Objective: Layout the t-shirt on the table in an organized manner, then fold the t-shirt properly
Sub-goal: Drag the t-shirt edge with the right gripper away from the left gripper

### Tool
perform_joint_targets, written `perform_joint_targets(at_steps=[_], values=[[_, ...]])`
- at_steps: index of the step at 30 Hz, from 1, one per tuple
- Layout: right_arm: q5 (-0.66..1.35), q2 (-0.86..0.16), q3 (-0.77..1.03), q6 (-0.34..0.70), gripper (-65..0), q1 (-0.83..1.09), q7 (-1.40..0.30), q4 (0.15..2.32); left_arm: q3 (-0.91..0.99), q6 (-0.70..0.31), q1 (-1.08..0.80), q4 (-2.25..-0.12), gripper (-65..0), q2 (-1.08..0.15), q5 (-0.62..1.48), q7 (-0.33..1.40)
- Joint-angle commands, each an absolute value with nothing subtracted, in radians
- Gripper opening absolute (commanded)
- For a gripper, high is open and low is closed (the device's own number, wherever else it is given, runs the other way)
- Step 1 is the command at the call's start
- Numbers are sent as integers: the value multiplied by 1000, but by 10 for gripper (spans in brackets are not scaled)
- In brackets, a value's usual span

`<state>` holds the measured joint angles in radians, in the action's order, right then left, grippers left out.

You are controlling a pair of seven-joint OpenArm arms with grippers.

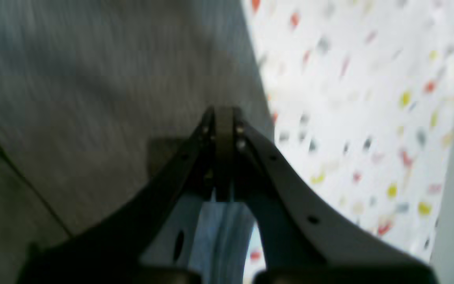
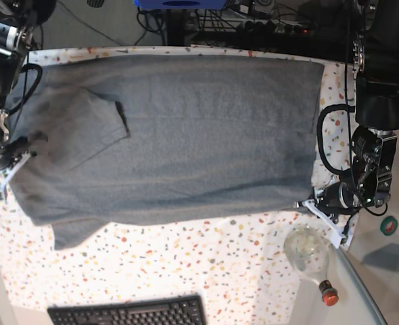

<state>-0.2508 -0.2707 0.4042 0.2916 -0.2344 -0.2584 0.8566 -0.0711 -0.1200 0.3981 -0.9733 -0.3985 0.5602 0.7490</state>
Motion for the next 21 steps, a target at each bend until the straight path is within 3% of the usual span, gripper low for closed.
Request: perform_joint_targets(at_steps=[1, 3, 4, 6, 8, 10, 14, 21], values=[[-245, -289, 407, 285, -650, -295, -220, 866, -64, -124, 424, -990, -650, -414, 567, 733], [-245, -289, 401, 285, -650, -371, -220, 797, -64, -124, 424, -990, -650, -414, 567, 733], [-245, -292, 400, 285, -603, -420, -216, 730, -64, -124, 423, -990, -650, -414, 567, 733], [-245, -295, 398, 285, -429, -519, -194, 570, -62, -124, 414, -990, -650, -414, 567, 733], [-245, -312, 398, 285, -303, -588, -120, 435, -62, -124, 412, -990, -650, -414, 567, 731], [-246, -320, 398, 285, -239, -641, -33, 312, -62, -124, 410, -990, -650, -415, 565, 731], [-246, -337, 398, 283, -231, -679, -1, 193, -62, -124, 410, -990, -650, -415, 565, 731], [-246, -291, 398, 283, -233, -529, -65, 490, -64, -124, 410, -989, -650, -412, 565, 731]])
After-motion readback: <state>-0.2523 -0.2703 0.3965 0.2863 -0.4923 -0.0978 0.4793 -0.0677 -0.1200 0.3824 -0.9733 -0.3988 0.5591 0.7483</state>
